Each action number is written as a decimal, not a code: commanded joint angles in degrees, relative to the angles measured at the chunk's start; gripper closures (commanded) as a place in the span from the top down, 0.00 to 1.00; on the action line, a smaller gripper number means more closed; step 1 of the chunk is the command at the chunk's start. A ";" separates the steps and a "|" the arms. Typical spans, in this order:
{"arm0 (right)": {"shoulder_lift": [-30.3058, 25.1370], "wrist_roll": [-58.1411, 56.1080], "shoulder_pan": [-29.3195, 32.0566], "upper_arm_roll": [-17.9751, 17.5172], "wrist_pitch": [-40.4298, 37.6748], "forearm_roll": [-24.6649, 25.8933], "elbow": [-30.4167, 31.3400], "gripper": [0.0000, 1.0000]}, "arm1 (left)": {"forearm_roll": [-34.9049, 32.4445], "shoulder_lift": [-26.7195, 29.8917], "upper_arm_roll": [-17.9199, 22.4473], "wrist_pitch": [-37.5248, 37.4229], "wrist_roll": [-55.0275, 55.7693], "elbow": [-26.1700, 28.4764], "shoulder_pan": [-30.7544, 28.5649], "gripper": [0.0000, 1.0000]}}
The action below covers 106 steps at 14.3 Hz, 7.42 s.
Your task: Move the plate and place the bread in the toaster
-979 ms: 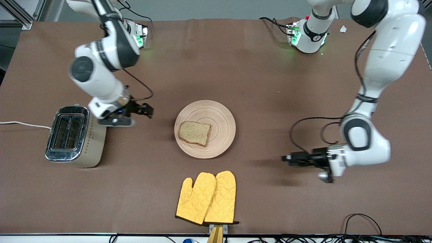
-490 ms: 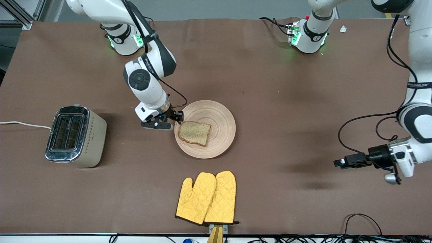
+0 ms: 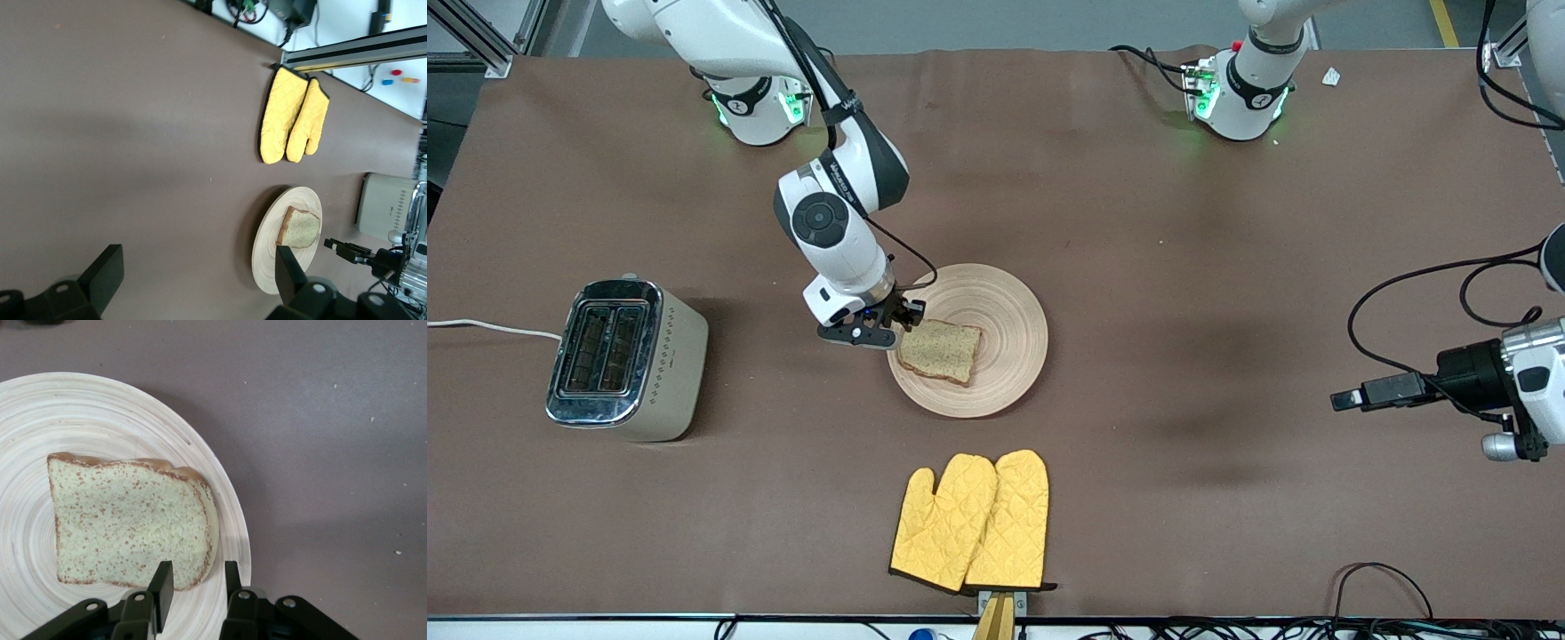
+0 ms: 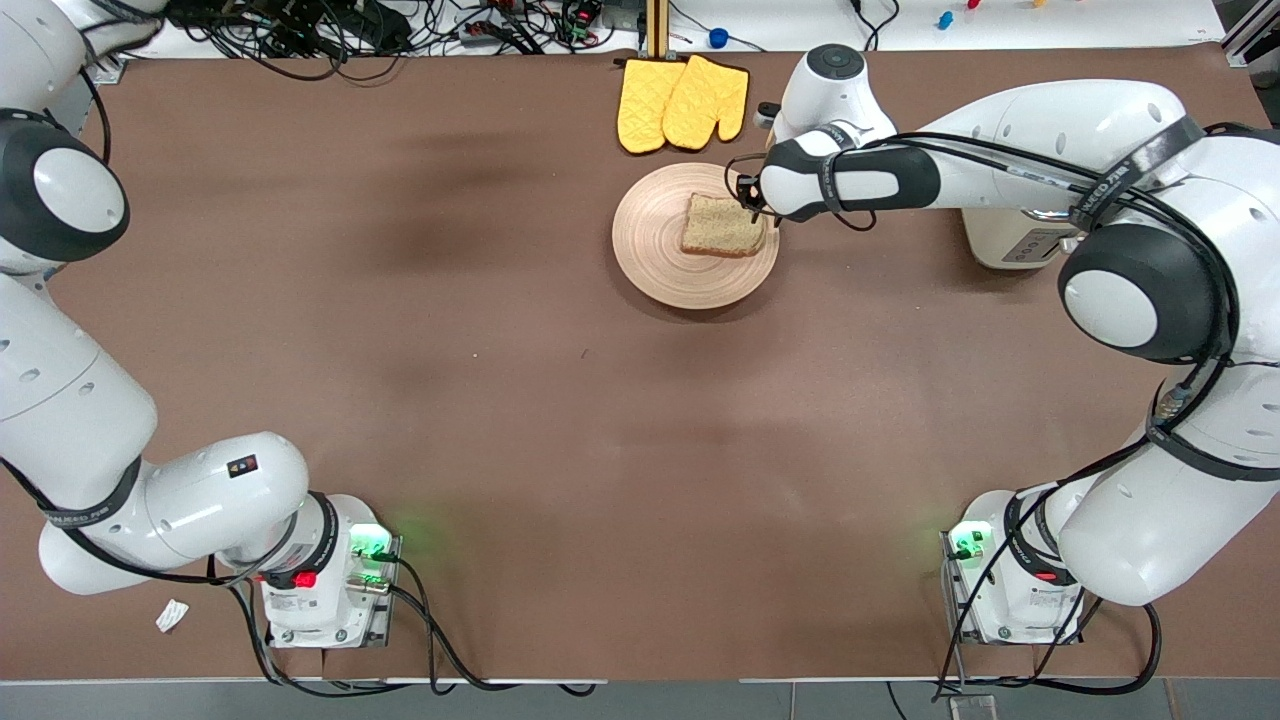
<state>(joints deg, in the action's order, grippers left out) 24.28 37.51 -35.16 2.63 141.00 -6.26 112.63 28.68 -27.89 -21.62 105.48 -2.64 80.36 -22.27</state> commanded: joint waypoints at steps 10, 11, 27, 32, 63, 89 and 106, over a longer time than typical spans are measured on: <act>5.95 1.33 -1.31 0.88 4.45 0.45 -2.59 0.38 | -32.02 18.83 8.40 -13.71 15.13 1.90 14.76 1.00; 6.22 1.33 -1.48 0.88 4.80 0.46 -2.59 0.37 | -32.10 20.32 11.30 -14.94 14.78 2.34 16.80 1.00; -2.29 3.27 -1.31 4.65 -14.90 11.30 -9.60 0.00 | -31.75 25.69 20.83 -18.73 8.53 3.31 25.17 1.00; -4.42 4.41 -1.13 5.72 -45.25 34.25 -18.40 0.00 | -31.93 25.60 20.83 -18.90 8.44 3.75 24.90 1.00; 2.52 -18.62 10.20 5.45 -61.55 65.41 -20.42 0.01 | -31.58 26.66 18.55 -19.87 6.51 5.50 25.17 1.00; -0.36 -16.16 15.90 5.37 -57.42 36.28 -39.12 1.00 | -28.76 26.57 17.93 -19.96 7.30 5.68 24.90 1.00; -17.95 -40.94 29.80 5.72 -54.17 6.52 -30.54 1.00 | -29.29 26.84 16.87 -20.57 6.16 5.42 24.73 1.00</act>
<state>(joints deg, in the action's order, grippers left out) 10.52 -1.86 -6.22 9.03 85.36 1.57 77.43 -0.71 -1.70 -4.55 85.45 4.51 85.54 2.92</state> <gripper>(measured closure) 0.000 0.000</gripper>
